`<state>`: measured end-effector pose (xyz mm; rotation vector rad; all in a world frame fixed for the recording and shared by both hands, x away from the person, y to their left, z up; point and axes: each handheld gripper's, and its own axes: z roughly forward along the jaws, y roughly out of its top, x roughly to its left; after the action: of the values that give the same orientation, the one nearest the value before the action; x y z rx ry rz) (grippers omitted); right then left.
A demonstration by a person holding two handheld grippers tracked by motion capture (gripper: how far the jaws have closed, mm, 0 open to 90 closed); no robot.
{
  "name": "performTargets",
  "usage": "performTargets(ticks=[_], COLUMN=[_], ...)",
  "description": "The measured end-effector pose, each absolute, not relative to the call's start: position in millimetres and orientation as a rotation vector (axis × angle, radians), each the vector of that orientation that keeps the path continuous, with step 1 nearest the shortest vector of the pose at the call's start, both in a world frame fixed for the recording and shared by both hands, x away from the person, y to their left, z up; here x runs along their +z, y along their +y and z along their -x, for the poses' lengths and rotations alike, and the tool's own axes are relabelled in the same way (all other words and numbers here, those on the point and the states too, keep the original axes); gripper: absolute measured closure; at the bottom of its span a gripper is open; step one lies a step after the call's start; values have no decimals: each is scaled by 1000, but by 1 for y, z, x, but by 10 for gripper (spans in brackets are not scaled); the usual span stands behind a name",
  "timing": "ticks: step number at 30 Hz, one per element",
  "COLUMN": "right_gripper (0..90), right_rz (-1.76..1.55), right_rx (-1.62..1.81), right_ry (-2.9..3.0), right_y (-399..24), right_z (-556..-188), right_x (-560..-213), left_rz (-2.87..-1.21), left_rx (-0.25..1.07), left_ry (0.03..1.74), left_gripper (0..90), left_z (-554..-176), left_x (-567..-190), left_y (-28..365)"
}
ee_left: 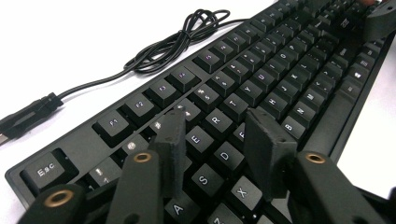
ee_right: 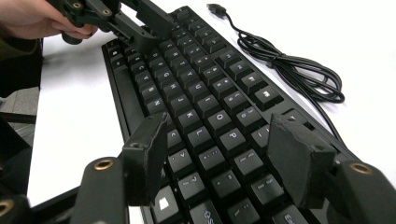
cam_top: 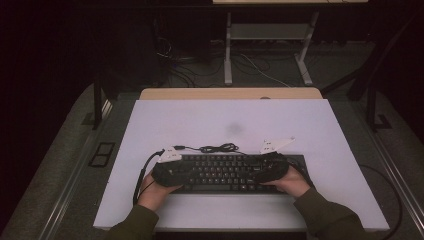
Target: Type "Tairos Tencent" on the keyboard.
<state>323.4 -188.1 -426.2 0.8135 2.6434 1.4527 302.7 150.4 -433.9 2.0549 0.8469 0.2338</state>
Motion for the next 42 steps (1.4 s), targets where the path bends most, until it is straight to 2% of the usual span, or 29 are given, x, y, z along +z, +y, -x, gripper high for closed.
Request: performTargets(ticks=[13, 18, 23, 31, 42], right_gripper=[399, 434, 483, 605, 850], right_rz=[-780, -771, -761, -732, -683], right_rx=[1457, 1461, 1467, 1472, 1450], right_ry=[2684, 2700, 2719, 2745, 2784], right_y=[-170, -163, -155, -141, -127], right_z=[-328, -331, -334, -338, -335], right_x=[-424, -423, -424, -425, -430], left_rz=[-2027, -2024, -2030, -2037, -2061], left_rx=[254, 263, 264, 265, 263], left_ry=[855, 855, 856, 850, 839], left_gripper=[380, 307, 271, 243, 229], left_z=[-294, -290, -286, -283, -283], left_x=[-429, -430, -431, -433, -436], left_y=[153, 153, 152, 152, 150])
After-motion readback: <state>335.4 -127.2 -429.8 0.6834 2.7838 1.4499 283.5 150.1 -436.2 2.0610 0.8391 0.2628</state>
